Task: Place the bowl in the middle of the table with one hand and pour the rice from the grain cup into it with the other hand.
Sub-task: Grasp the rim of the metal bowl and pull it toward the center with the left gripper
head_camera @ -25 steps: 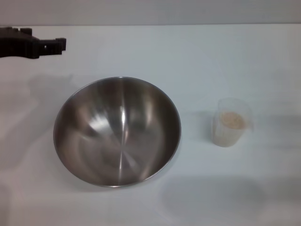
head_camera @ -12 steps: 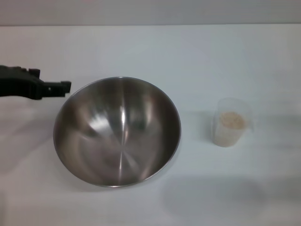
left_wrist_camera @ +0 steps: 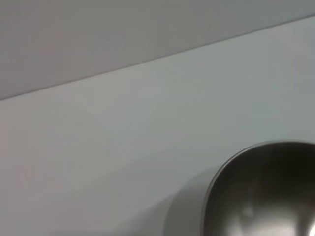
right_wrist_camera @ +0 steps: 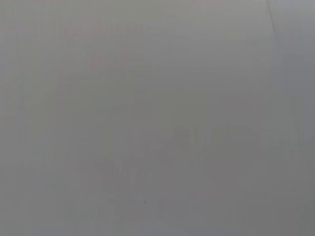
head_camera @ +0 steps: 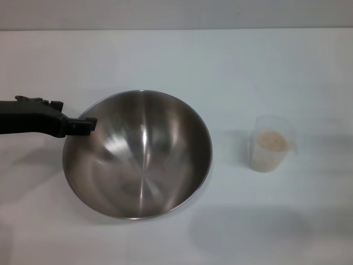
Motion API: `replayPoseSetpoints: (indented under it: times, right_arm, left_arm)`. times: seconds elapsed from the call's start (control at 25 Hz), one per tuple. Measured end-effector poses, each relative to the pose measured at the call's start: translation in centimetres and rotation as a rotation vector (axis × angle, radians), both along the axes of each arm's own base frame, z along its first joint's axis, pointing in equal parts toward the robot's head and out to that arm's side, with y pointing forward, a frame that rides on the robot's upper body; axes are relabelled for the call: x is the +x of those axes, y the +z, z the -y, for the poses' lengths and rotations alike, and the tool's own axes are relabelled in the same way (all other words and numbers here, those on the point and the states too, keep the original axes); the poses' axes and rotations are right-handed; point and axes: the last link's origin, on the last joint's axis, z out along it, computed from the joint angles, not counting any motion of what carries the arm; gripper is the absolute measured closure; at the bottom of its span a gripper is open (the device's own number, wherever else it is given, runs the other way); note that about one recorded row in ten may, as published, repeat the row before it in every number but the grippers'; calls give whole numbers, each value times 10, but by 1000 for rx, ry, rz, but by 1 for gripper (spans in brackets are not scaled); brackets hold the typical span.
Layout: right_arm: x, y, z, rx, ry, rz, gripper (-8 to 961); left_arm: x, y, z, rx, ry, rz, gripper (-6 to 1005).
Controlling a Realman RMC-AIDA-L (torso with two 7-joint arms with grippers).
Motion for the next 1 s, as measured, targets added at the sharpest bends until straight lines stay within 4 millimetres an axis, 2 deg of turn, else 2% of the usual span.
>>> replayPoseSetpoints:
  times: [0.28,1.0]
  right_arm:
    - [0,0,1,0,-2,0,113]
    - [1,0,1,0,-3,-1,113]
  left_arm:
    - [-8,-15,-3,-22,9,-37,137]
    - [-23,-29,-6,-43,37,-71,142]
